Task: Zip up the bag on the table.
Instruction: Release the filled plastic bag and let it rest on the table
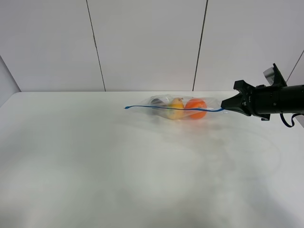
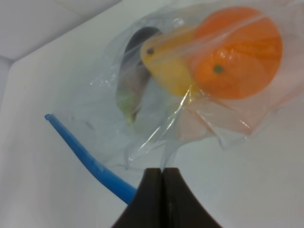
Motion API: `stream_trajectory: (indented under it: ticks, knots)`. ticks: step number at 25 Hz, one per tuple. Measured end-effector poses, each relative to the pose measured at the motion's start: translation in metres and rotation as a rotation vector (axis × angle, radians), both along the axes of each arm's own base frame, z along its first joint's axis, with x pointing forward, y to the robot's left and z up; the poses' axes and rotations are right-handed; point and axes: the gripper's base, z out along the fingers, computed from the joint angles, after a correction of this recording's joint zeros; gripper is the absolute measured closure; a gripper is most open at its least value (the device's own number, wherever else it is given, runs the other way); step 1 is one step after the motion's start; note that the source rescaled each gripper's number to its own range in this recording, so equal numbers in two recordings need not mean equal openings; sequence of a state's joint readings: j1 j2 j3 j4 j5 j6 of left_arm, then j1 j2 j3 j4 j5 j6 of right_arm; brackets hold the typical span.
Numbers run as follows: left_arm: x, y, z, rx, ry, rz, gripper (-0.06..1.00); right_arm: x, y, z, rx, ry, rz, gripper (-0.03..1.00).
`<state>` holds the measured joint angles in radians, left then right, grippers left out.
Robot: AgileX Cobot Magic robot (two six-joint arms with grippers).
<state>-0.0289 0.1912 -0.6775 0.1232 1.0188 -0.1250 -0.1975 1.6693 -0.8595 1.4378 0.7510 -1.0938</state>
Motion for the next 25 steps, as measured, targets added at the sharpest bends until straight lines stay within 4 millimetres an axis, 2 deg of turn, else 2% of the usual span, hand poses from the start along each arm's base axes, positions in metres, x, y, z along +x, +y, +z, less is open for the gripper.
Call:
stream_trajectory:
  ticks: [8, 13, 20, 25]
  knots:
    - [0.009, -0.003, -0.030, -0.031, 0.105, -0.020, 0.19, 0.000, 0.000, 0.000, -0.002, 0.000, 0.001, 0.97]
    - [0.009, -0.006, -0.035, -0.054, 0.117, -0.032, 0.19, 0.000, 0.000, 0.000, -0.005, 0.001, 0.004, 0.97]
    - [-0.018, -0.005, -0.035, -0.056, -0.049, -0.037, 0.19, 0.000, -0.001, -0.001, -0.012, 0.001, 0.000, 0.97]
    - [-0.022, -0.005, -0.041, -0.037, -0.011, -0.045, 0.19, 0.000, -0.001, -0.001, -0.016, 0.001, -0.002, 0.97]
